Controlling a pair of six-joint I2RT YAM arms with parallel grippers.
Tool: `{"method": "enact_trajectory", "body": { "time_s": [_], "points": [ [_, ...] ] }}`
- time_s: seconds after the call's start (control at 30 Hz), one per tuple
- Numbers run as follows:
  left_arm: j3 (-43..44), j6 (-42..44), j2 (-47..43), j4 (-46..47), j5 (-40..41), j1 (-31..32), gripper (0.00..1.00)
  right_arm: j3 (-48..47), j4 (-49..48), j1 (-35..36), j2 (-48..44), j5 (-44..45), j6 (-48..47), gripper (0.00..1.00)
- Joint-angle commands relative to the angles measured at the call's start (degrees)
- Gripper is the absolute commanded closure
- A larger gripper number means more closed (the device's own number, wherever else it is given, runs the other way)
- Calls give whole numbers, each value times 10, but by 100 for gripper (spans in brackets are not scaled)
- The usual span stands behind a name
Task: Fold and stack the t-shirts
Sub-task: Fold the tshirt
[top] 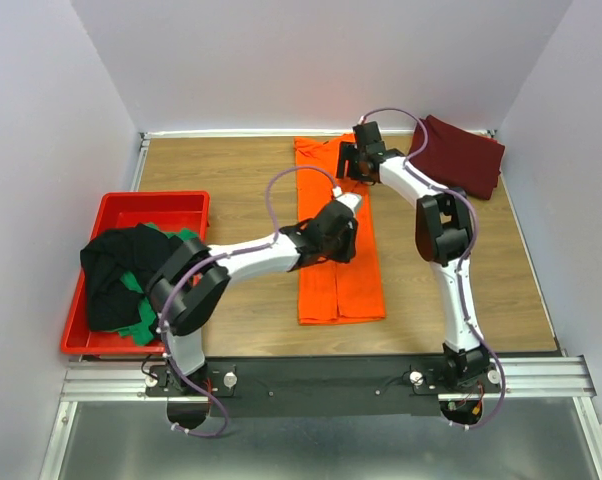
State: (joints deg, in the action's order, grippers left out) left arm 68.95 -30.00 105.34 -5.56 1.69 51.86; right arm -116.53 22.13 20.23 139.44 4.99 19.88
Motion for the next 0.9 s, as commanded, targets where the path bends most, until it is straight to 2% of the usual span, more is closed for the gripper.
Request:
{"method": "enact_trajectory", "body": {
  "time_s": [0.0,0.07,0.13,0.17,0.2,0.3,0.33,0.5,0.57,0.77,0.87],
  "points": [
    [-31,2,-91,16,-13,-27,65,30,16,-5,-92,-10,21,17],
    [-62,-13,-118,-1,-5,-37,66,76,15,-5,-155,-5,35,17],
    [-99,-42,-159,-27,11,-47,66,166,14,-5,-201,-7,62,17],
    [-115,-50,-171,-35,8,-61,66,196,14,-5,-245,-16,71,18],
    [-143,-63,-195,-44,2,-70,66,268,13,-5,-271,-18,88,18],
    [-181,-75,-238,-52,-14,-102,66,367,3,1,-359,-20,101,20],
    [-202,-75,-246,-53,-33,-104,66,433,-1,10,-380,-17,103,20],
    [-232,-72,-276,-74,-42,-107,65,603,-1,18,-540,-27,136,23],
    [-254,-79,-286,-72,-52,-106,64,678,1,24,-574,-45,146,25],
    [-333,-94,-322,-24,-117,-105,61,798,17,42,-660,-110,181,35],
    [-359,-99,-329,-1,-135,-105,59,819,32,53,-676,-116,199,35]
  ]
}}
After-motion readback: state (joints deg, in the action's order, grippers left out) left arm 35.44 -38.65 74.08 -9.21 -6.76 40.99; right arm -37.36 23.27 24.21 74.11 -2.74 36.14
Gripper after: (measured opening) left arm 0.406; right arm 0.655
